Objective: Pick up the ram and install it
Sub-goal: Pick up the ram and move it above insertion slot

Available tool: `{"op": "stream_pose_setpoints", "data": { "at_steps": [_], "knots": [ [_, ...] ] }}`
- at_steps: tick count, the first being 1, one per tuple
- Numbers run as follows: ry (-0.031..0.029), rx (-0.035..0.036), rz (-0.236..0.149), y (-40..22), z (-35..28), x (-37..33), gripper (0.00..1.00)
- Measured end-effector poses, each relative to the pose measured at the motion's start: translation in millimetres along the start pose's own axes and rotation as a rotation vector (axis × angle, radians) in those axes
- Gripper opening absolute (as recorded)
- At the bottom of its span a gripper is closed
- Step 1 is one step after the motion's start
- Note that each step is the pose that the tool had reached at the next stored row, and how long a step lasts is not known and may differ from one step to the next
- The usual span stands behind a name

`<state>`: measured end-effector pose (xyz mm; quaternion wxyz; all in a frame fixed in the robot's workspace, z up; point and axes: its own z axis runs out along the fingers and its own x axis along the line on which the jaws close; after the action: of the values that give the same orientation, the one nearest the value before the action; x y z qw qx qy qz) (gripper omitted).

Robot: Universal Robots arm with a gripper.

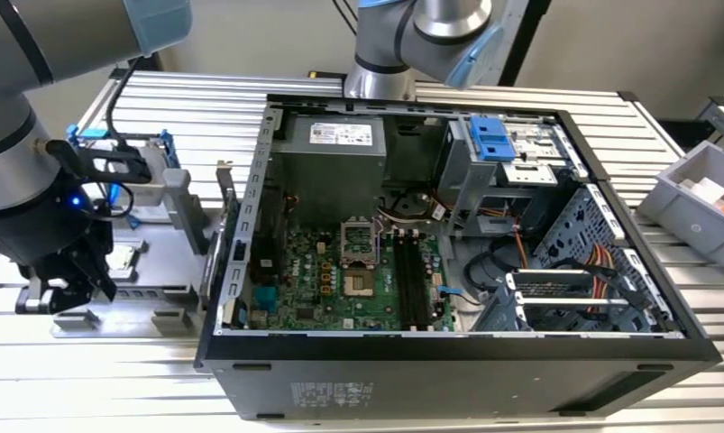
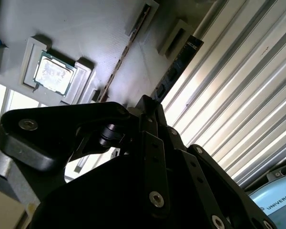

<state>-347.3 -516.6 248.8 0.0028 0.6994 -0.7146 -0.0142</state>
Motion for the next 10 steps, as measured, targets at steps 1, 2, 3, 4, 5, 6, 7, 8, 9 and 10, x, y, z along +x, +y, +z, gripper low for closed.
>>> {"op": "stream_pose_setpoints", "data": {
  "at_steps": [1, 2, 3, 4, 5, 6, 7, 8, 9, 10],
  "knots": [
    [-0.0002, 0.0001, 0.000, 0.0, -0.6, 0.0, 0.00],
    [-0.0003, 0.0002, 0.000, 0.0, -0.9, -0.1, 0.00],
    [-0.0003, 0.0003, 0.000, 0.0, -0.9, -0.1, 0.00],
    [-0.0004, 0.0004, 0.000, 0.0, -0.9, -0.1, 0.00],
    [-0.0002, 0.0002, 0.000, 0.0, -1.2, -0.1, 0.00],
    [0.0000, 0.0000, 0.000, 0.1, -1.6, -0.1, 0.00],
    [0.0000, 0.0000, 0.000, 0.0, -1.7, -0.1, 0.00],
    [-0.0002, 0.0001, 0.000, 0.0, -1.7, -0.1, 0.00],
    [-0.0002, 0.0002, 0.000, 0.0, -1.7, -0.1, 0.00],
    [-0.0002, 0.0002, 0.000, 0.0, -1.8, -0.1, 0.00]
  ]
}}
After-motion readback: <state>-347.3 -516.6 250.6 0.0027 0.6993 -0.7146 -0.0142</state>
